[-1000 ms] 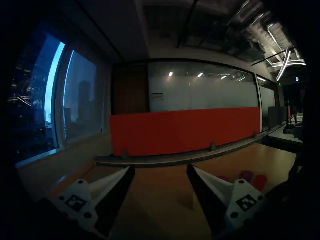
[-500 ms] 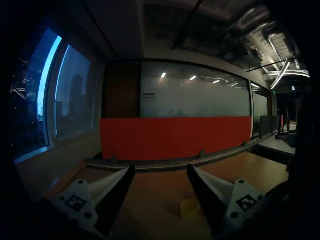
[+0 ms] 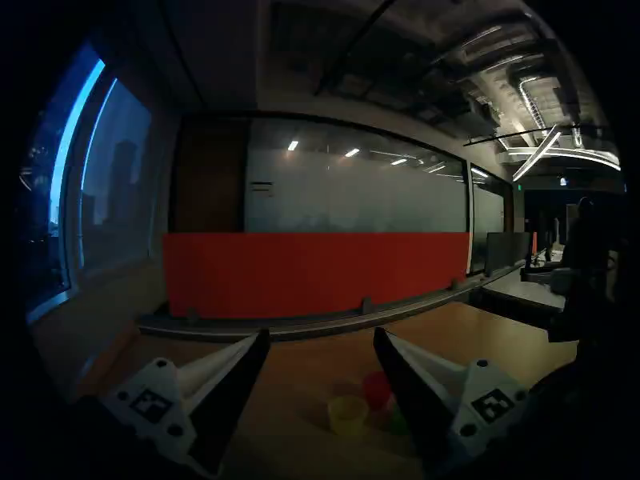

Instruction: Pour water

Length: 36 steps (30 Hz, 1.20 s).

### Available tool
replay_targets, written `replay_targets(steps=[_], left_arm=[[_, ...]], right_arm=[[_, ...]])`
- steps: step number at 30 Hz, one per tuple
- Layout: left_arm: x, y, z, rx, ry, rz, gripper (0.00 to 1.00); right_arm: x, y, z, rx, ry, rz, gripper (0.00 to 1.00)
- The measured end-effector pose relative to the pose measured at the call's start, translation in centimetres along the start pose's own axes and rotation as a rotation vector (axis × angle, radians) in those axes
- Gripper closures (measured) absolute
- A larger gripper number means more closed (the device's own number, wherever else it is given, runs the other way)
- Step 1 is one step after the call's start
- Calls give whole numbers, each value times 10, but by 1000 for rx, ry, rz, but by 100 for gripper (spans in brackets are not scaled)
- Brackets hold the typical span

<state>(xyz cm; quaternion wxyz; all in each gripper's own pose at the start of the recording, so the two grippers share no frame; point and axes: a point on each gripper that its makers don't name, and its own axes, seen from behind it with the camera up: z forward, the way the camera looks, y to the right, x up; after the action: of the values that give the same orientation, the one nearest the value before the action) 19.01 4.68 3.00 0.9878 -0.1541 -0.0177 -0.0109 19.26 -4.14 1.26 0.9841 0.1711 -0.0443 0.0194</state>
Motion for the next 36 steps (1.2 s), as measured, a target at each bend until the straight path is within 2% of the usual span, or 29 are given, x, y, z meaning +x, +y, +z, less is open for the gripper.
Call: replay_targets(steps=[8,12,17,23,29,36], left_arm=[[0,24,0,-123,-1,-4,4],[-2,33,0,-170,-13,-8,4],[-10,41,0,-208,-38,17,4],[-23,57,-4,-266,-72,63,4],[-35,72,-7,-324,-97,67,4],[-44,80,-5,-361,-108,66,4]], right_arm=[[9,-18,-2,102,-2,-27,0],[8,-24,-1,127,-9,-55,0],[3,-26,1,138,-33,-84,0],[-3,-33,0,177,-70,-96,0],[-5,-41,0,220,-101,-92,0],[-10,-46,2,242,-125,-109,0]])
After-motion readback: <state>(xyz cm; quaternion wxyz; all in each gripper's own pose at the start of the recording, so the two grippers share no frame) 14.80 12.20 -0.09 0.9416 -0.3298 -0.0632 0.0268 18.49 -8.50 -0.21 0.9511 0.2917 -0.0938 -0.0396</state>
